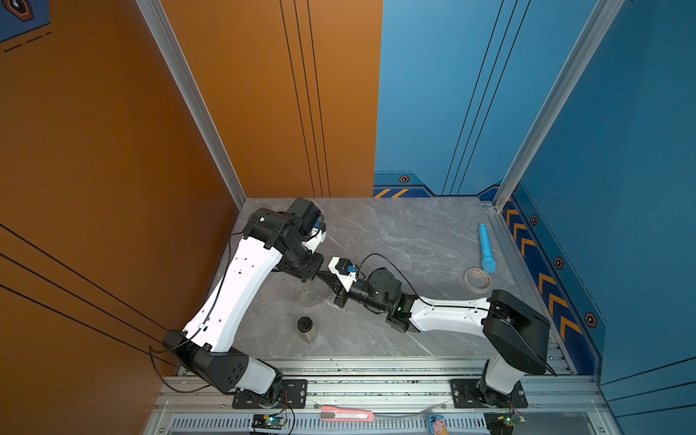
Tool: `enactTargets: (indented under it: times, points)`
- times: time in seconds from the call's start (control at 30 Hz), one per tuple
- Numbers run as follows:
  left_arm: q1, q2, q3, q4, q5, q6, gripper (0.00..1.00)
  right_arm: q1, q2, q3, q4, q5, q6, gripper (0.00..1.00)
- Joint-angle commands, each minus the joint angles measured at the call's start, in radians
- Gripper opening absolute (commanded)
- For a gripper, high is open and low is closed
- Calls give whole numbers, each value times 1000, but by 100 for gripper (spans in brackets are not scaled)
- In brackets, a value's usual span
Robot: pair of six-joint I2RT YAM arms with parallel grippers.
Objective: Remove the keys from the keyring
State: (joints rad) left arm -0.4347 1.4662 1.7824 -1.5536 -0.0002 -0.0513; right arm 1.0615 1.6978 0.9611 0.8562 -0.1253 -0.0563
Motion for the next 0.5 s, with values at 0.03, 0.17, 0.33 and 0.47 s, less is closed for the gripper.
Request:
enactTargets:
  times: [0.03,0.17,0.33,0.47]
  points:
    - [41,-2,5,0,-57,27,0,7,-70,-7,-80,30,-84,0]
    - [84,4,-8,36,-7,35,0,8,-97,-17,-78,28,-102,0]
    - [105,19,-37,56,62,47,0,13,-116,-5,-52,16,-99,0]
    - [130,22,-62,68,139,58,0,14,-124,5,-23,-3,-89,0]
